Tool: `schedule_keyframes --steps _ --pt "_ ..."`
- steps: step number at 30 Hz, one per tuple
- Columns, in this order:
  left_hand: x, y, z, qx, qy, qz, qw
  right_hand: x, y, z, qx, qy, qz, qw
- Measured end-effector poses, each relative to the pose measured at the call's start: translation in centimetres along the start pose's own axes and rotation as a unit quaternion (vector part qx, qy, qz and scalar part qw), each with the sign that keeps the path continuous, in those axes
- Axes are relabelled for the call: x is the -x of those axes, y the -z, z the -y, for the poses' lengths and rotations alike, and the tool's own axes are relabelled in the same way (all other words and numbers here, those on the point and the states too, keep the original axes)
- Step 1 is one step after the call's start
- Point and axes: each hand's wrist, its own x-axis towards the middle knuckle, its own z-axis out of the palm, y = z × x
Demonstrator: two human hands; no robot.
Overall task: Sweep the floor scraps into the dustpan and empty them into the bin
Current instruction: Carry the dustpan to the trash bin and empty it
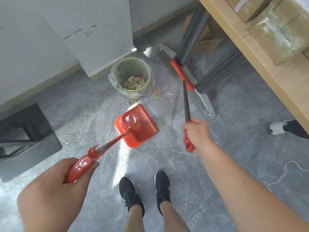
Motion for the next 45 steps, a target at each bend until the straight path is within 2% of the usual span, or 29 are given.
schedule_keyframes --steps 3,6,11,15,19,23,26,28,32,38,45 --pt "0.0 -0.2 0.2 0.005 -0.006 -0.008 1.0 -2.6 -2.6 0.7 0.012 -0.035 -0.015 0.999" --pt "-0.2 -0.1 0.8 0.015 -0.003 -0.003 1.0 -3.3 -3.5 0.5 0.063 -0.07 0.003 0.996" --pt "-0.5 0.4 1.0 0.012 0.004 -0.001 1.0 1.2 1.6 -0.1 0.108 -0.062 0.057 0.991" --pt "-0.5 0.9 0.0 0.009 0.0 -0.003 1.0 5.5 5.5 0.1 0.055 -0.063 0.06 0.995" --pt "-0.9 1.0 -0.7 -0.001 0.0 -0.001 1.0 6.7 4.6 0.0 0.021 -0.043 0.048 0.998" --pt "-1.2 1.1 -2.1 -0.023 0.008 0.002 1.0 3.2 1.8 1.1 0.087 -0.014 0.027 0.996" --pt "-1.6 0.7 -2.9 -0.047 -0.004 -0.014 0.999 0.3 0.3 1.8 0.128 -0.033 0.048 0.99" --pt "-2.2 0.4 -3.2 -0.063 -0.012 -0.027 0.998 0.5 0.1 1.4 0.17 -0.038 0.08 0.981" --pt "-3.4 0.0 -4.3 -0.106 -0.023 -0.026 0.994 4.4 1.3 -1.9 0.22 -0.031 0.094 0.971" --pt "-5.9 -0.5 -6.6 -0.141 -0.049 -0.033 0.988 10.3 3.9 -4.2 0.175 -0.078 0.158 0.969" --pt "-5.7 -0.2 -6.8 -0.135 -0.054 -0.03 0.989 13.5 8.6 -1.6 0.093 -0.156 0.212 0.96"
